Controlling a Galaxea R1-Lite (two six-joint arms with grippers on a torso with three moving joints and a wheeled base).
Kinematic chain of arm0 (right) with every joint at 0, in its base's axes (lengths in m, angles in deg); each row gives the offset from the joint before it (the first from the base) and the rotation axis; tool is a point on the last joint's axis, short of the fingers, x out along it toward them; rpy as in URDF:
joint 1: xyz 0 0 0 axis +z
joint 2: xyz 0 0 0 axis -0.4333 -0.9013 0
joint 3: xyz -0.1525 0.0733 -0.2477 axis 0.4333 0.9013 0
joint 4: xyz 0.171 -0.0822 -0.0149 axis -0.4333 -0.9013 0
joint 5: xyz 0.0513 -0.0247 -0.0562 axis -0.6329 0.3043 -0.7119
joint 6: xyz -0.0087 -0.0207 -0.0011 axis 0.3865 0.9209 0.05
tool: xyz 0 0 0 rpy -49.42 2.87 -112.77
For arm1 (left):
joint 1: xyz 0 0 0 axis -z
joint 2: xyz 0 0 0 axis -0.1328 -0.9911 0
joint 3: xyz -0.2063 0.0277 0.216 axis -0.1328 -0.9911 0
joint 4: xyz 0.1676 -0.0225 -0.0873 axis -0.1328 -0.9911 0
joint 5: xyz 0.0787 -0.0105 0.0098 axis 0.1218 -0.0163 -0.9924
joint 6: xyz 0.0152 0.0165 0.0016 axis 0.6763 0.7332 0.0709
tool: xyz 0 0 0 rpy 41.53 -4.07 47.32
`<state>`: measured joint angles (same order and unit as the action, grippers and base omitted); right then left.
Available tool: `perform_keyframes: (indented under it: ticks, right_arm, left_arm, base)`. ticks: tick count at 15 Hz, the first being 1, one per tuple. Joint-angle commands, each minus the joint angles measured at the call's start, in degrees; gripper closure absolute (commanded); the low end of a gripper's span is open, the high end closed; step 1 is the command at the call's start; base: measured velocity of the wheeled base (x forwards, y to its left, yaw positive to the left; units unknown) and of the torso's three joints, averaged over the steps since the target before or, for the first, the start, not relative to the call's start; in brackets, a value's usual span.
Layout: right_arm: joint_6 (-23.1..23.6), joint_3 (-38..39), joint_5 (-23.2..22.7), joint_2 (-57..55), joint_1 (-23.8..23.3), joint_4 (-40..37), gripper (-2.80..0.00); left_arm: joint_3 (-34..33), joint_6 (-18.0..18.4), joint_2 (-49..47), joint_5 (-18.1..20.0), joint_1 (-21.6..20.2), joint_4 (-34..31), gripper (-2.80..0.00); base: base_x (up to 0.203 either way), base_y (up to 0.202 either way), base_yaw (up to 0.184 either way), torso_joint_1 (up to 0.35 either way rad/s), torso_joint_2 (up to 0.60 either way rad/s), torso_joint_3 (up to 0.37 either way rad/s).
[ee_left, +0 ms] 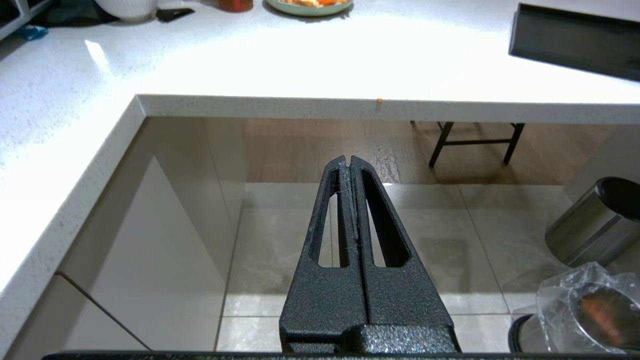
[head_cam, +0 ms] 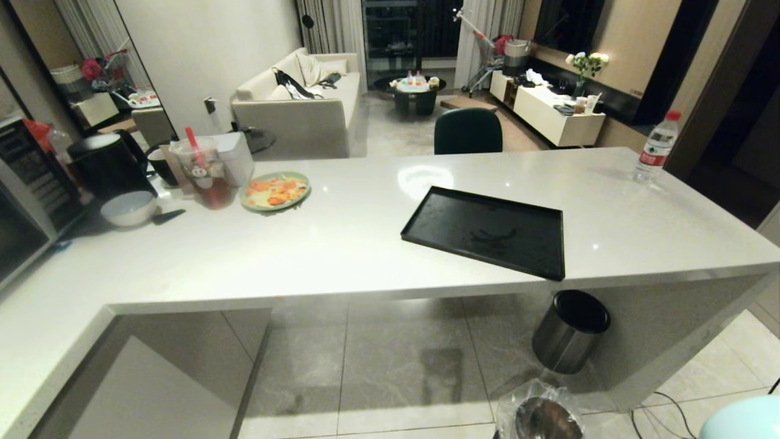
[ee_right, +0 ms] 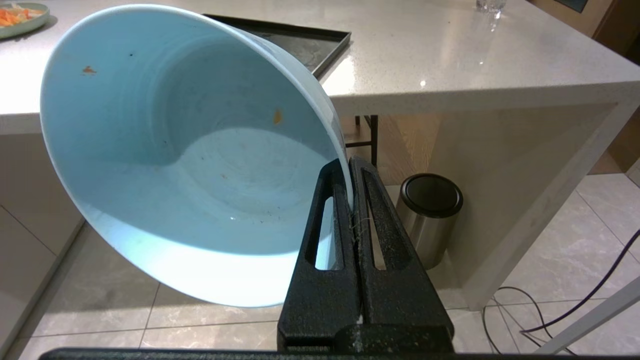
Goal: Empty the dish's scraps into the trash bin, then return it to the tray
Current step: Put the bowl back to the table
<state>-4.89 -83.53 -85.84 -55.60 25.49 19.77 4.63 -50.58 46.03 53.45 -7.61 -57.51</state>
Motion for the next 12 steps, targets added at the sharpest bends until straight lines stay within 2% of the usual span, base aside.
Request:
perform_keyframes:
  ticks: [1,8,12]
  right_arm:
    - [0.00,0.00,0.01,-0.07,0.01,0.05,0.00]
    - [0.00,0.00,0.01,-0.07,0.01,0.05,0.00]
    - [-0.26,0.00,0.01,-0.07,0.01,0.00,0.00]
  left_arm:
    - [0.00,-0.06,-0.06,-0.03,0.06,0.03,0.00]
    - [0.00,-0.06,-0.06,-0.03,-0.02,0.03,0.00]
    - [0.00,-0.06,-0.06,-0.03,0.06,0.03,0.00]
  base:
    - [0.000,0.000,0.000,0.166,-0.37,-0.229]
    - [0.000,0.000,0.000,0.147,-0.35,-0.200]
    - [0.000,0.000,0.000,0.015,-0.04,-0.018]
